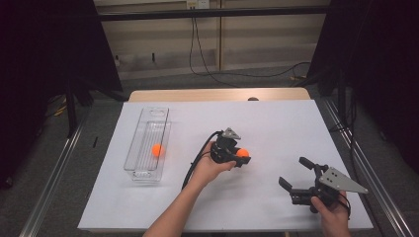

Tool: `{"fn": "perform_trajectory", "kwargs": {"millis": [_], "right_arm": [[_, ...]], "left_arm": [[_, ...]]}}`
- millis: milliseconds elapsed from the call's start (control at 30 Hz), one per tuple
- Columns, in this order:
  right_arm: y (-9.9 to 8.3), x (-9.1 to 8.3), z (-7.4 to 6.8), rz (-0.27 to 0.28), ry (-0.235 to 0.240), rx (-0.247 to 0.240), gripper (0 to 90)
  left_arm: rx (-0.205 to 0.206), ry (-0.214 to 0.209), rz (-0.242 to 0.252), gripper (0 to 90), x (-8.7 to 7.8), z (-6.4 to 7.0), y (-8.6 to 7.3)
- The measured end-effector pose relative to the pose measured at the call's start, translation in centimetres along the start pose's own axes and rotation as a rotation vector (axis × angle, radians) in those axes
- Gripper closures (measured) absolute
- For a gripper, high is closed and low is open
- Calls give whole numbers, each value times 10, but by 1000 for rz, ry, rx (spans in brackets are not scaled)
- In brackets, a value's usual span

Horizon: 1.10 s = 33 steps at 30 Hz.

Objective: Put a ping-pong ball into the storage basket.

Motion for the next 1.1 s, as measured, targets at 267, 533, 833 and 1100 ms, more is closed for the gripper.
{"fn": "perform_trajectory", "kwargs": {"millis": [267,533,833,1100], "right_arm": [[0,0,0,-4,-3,-2,16],[-1,0,0,-6,-2,-6,16],[-1,1,0,-6,-5,-1,16],[-1,0,0,-5,-2,-2,16]], "left_arm": [[-15,6,-3,509,-4,-5,-5],[5,4,-33,509,-6,-3,-7],[-17,-1,-26,509,-15,-8,-12],[-35,-4,-7,509,-25,-13,-12]]}}
Point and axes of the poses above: each handheld gripper's, and its own axes: x roughly forward along the jaws, y roughly out of its top, z roughly to its right, the point moved 5 cm from there along x, roughly forward along the jaws, and after that the axes turned 8 degrees about y, right-handed, at the moved point
